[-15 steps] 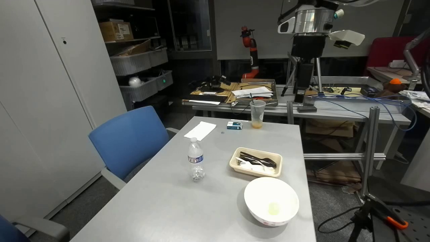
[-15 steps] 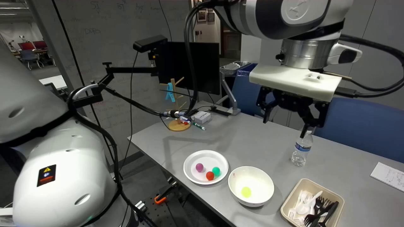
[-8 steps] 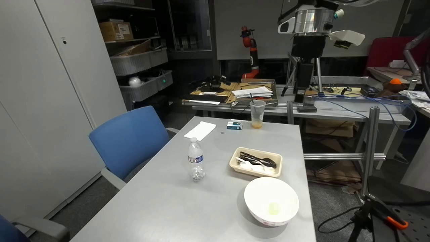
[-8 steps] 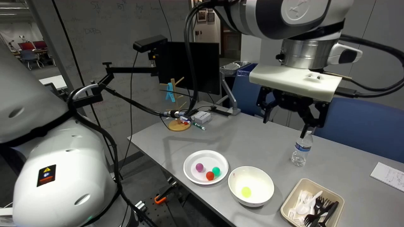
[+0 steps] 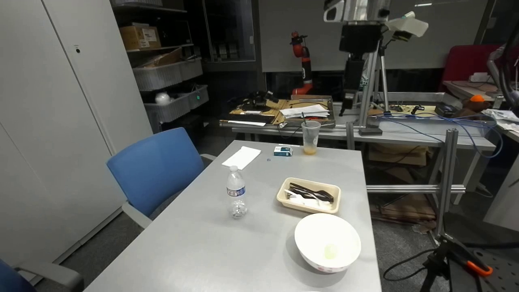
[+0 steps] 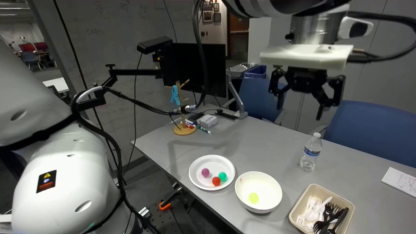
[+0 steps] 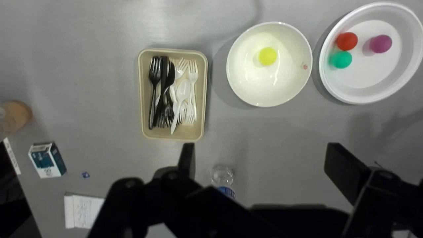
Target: Pick up the orange ball and put it in the empty white bowl
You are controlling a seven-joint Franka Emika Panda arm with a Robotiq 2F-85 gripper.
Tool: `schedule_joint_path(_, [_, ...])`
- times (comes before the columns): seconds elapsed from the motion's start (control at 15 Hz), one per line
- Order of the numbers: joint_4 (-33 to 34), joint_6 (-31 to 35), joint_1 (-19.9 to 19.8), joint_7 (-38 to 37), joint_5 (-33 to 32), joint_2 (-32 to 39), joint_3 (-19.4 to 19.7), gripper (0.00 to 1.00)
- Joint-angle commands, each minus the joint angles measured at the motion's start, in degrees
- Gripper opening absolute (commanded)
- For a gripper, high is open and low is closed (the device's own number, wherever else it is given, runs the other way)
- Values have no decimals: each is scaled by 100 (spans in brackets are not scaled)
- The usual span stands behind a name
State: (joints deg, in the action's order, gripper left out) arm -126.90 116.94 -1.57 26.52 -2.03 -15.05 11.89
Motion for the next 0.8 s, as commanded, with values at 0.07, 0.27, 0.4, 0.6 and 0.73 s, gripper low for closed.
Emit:
schedule_joint_path(0.07, [1732,-786,181,-692,-10,818,-657,100])
schedule_joint_path(0.27, [1509,-612,133,-783,7,611,-789,100])
schedule_joint_path(0.4, [1787,-694,148,-896,4,818,-864,100])
schedule_joint_path(0.6, [1857,-695,129,-896,4,926,-839,100])
schedule_joint_path(0.73, [1573,-525,142,-1010,-94,882,-880,100])
